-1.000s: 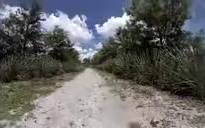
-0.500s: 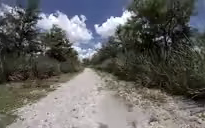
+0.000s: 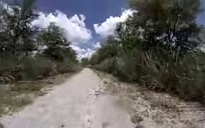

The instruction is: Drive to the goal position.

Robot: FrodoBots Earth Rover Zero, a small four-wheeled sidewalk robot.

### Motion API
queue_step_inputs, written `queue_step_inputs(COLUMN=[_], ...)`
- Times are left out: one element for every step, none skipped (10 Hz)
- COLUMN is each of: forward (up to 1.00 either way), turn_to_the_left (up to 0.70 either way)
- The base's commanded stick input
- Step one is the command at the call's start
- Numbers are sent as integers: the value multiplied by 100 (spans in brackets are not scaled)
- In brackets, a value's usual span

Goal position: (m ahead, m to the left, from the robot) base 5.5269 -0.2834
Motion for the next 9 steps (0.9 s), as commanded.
queue_step_inputs(forward=[70,70,70,70,70,70,70,70,70], turn_to_the_left=[0,0,0,0,29,29,5,29,33])
